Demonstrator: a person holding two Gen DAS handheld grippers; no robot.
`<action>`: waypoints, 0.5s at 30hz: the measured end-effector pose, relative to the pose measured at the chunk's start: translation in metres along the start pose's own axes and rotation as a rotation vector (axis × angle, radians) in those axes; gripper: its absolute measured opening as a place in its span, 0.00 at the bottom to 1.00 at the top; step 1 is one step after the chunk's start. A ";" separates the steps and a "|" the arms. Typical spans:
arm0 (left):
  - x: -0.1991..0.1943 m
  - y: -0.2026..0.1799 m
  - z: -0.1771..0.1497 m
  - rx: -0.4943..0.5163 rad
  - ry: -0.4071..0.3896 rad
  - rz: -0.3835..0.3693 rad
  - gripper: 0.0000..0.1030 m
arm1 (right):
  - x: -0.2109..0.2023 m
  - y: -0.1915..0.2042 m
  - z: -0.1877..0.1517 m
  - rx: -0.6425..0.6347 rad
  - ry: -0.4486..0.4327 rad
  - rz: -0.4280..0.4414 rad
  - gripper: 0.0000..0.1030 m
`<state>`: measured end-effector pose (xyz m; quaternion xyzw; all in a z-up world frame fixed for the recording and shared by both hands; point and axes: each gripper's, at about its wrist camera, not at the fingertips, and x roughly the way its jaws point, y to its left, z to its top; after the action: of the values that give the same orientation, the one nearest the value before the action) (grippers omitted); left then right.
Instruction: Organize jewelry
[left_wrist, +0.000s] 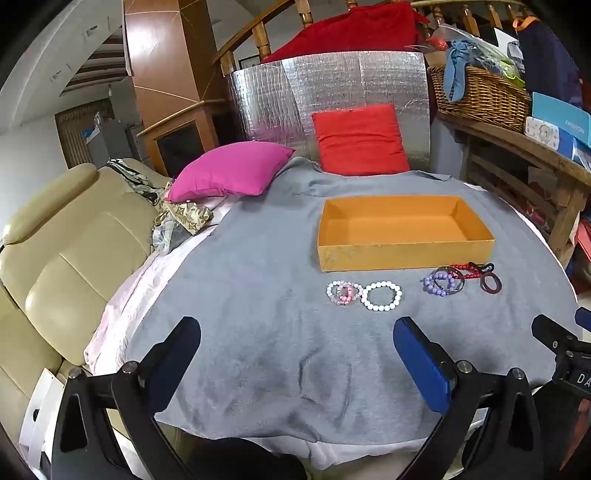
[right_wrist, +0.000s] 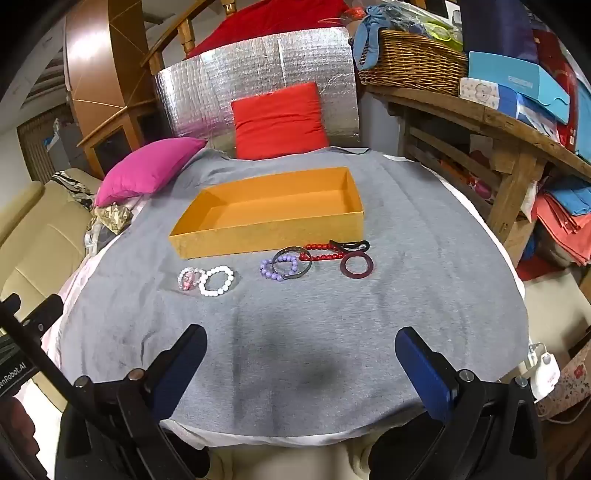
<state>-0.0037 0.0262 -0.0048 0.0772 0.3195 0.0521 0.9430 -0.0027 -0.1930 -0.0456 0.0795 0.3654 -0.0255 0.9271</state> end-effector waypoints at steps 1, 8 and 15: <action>0.001 -0.001 0.000 -0.001 0.001 0.002 1.00 | 0.001 0.000 0.000 -0.001 0.002 0.001 1.00; 0.007 -0.003 0.000 0.002 0.010 0.004 1.00 | 0.003 0.001 0.002 0.003 0.006 0.002 1.00; 0.010 -0.003 0.000 -0.002 0.014 0.002 1.00 | 0.009 0.000 0.003 -0.002 0.032 -0.010 1.00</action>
<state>0.0047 0.0242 -0.0109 0.0760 0.3260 0.0538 0.9408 0.0060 -0.1936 -0.0498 0.0773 0.3805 -0.0284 0.9211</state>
